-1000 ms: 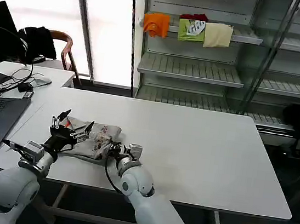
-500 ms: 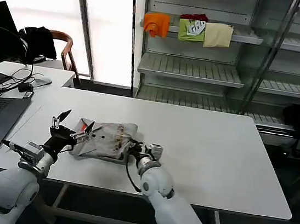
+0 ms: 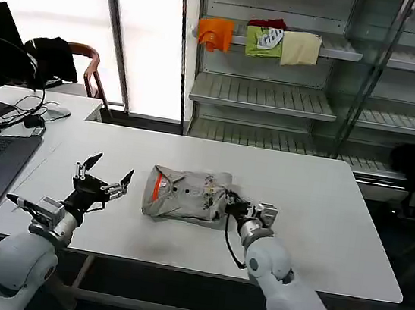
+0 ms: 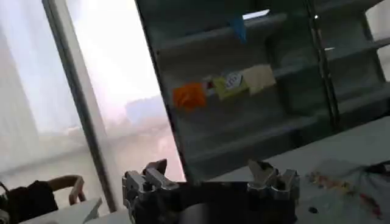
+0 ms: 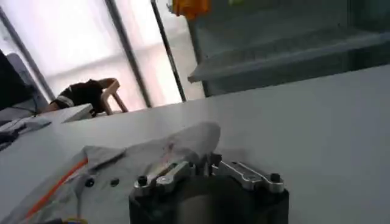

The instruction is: Fold and organize the clothes.

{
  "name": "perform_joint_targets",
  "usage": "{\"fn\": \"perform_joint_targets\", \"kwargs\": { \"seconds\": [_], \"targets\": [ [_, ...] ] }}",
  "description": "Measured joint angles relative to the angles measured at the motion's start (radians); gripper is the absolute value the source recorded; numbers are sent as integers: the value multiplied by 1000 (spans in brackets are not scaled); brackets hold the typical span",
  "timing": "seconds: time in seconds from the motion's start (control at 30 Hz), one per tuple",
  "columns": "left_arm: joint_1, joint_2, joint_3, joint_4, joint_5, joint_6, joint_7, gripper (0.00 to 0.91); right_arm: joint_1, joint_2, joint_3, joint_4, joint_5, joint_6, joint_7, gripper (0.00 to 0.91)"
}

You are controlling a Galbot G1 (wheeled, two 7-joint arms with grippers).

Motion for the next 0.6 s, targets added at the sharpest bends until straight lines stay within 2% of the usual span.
{"fn": "perform_joint_targets", "kwargs": {
  "seconds": [0.2, 0.4, 0.6],
  "targets": [
    [12, 1, -12, -19, -21, 11, -20, 907, -44, -72, 47, 58, -94, 40, -31, 907],
    [18, -5, -16, -35, -60, 9, -51, 907, -142, -153, 143, 159, -165, 108, -27, 907],
    [48, -14, -26, -28, -83, -24, -81, 907, -319, -217, 286, 278, -230, 209, -7, 907]
  ]
}}
